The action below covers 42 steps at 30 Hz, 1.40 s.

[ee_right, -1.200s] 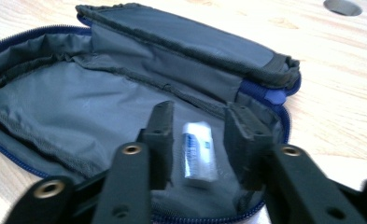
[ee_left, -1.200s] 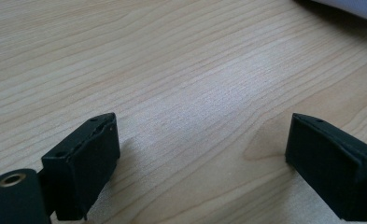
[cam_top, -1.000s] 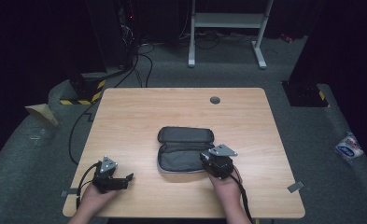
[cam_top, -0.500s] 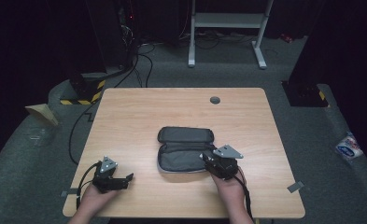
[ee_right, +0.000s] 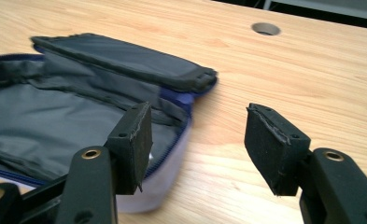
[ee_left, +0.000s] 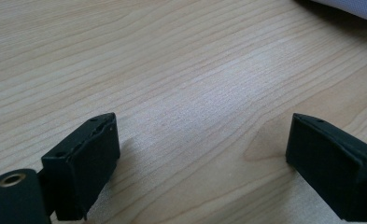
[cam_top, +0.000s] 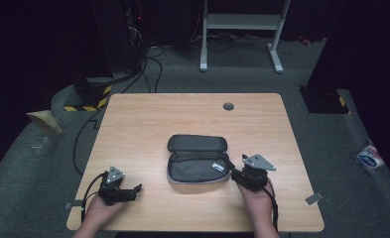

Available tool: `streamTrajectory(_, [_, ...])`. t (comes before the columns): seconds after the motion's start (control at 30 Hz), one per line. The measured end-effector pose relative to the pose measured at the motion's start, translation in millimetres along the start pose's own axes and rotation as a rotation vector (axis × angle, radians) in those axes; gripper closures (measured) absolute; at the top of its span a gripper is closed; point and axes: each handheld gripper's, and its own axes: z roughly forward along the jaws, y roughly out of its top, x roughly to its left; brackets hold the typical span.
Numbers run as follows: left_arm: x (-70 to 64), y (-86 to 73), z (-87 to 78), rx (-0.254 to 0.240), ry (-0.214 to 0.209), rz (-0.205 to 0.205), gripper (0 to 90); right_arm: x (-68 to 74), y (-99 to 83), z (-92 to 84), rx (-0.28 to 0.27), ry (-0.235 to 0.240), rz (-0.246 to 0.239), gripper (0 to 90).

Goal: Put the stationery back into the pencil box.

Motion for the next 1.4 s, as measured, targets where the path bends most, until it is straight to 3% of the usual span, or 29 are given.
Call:
streamTrajectory(0.13, [-0.1, 0.0, 0.0, 0.000, 0.000, 0.000, 10.0, -13.8, -7.9, -4.3, -0.012, -0.014, 0.022, 39.5])
streamTrajectory(0.33, [-0.2, 0.0, 0.0, 0.001, 0.002, -0.001, 9.7, -36.6, -20.2, -10.1, 0.016, -0.038, 0.053, 32.7])
streamTrajectory(0.43, [-0.4, 0.0, 0.2, 0.001, 0.007, -0.002, 9.4, -53.1, -31.6, -12.9, 0.047, -0.063, 0.083, 24.1])
streamTrajectory(0.57, [-0.6, 0.2, 0.8, 0.003, 0.013, -0.011, 8.1, -64.0, -41.7, -15.5, 0.078, -0.090, 0.091, 20.5])
streamTrajectory(0.7, [-0.4, 0.8, 2.2, 0.017, 0.032, -0.029, 3.3, -77.1, -56.4, -20.6, 0.143, -0.125, 0.102, 15.2])
streamTrajectory(0.9, [0.4, 1.5, 2.9, 0.027, 0.038, -0.036, 0.2, -82.8, -67.7, -21.5, 0.258, -0.141, 0.095, 13.7])
streamTrajectory(1.0, [0.2, 1.5, 3.1, 0.025, 0.038, -0.039, 0.2, -84.0, -68.4, -22.1, 0.263, -0.132, 0.111, 13.6])
streamTrajectory(1.23, [0.0, 1.3, 2.7, 0.027, 0.047, -0.046, 0.3, -82.7, -69.5, -23.1, 0.268, -0.163, 0.139, 10.3])
streamTrajectory(1.4, [-0.3, 1.2, 2.7, 0.026, 0.050, -0.047, 0.4, -81.4, -69.3, -23.3, 0.268, -0.174, 0.137, 10.2])
